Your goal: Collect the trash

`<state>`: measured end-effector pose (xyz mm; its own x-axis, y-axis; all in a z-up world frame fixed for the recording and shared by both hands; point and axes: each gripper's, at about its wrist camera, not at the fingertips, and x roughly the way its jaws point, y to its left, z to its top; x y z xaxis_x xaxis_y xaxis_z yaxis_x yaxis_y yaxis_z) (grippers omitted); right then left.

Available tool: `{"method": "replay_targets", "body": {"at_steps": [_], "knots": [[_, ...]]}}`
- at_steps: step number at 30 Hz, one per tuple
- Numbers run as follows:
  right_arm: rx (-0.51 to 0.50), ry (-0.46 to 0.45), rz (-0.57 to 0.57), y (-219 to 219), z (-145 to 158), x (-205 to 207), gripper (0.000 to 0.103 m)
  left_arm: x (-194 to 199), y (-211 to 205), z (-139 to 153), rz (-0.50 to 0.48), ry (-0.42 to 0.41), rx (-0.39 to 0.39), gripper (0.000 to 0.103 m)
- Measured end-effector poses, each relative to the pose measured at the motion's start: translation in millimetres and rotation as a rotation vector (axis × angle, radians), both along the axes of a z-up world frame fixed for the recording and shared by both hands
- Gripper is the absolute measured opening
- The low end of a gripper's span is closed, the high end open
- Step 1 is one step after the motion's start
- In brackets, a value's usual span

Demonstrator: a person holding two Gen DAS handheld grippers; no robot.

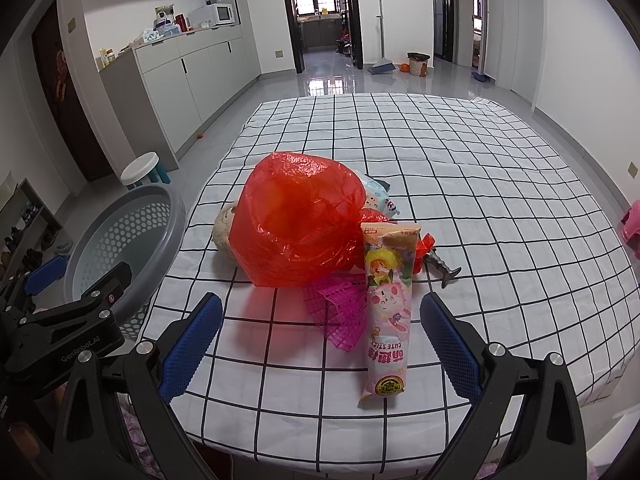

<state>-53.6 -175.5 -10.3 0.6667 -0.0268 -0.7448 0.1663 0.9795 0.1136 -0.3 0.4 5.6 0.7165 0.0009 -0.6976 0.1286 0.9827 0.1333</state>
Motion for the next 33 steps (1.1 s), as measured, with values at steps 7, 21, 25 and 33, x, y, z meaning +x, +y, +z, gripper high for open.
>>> {"method": "replay_targets", "body": {"at_steps": [7, 21, 25, 33], "knots": [[0.001, -0.003, -0.003, -0.5, 0.7, 0.0, 0.095, -0.3, -0.4, -0.2, 0.0, -0.002, 0.002, 0.097], [0.004, -0.008, -0.004, -3.2, 2.1, -0.5, 0.095, -1.4, -0.9, -1.6, 0.0, -0.004, 0.004, 0.097], [0.004, -0.009, -0.005, -3.6, 2.4, -0.5, 0.095, -1.9, -0.3, -1.0, 0.0, -0.003, 0.004, 0.097], [0.005, -0.009, -0.004, -2.9, 2.0, -0.4, 0.095, -2.2, -0.7, -1.3, 0.0, -0.004, 0.006, 0.097]]}}
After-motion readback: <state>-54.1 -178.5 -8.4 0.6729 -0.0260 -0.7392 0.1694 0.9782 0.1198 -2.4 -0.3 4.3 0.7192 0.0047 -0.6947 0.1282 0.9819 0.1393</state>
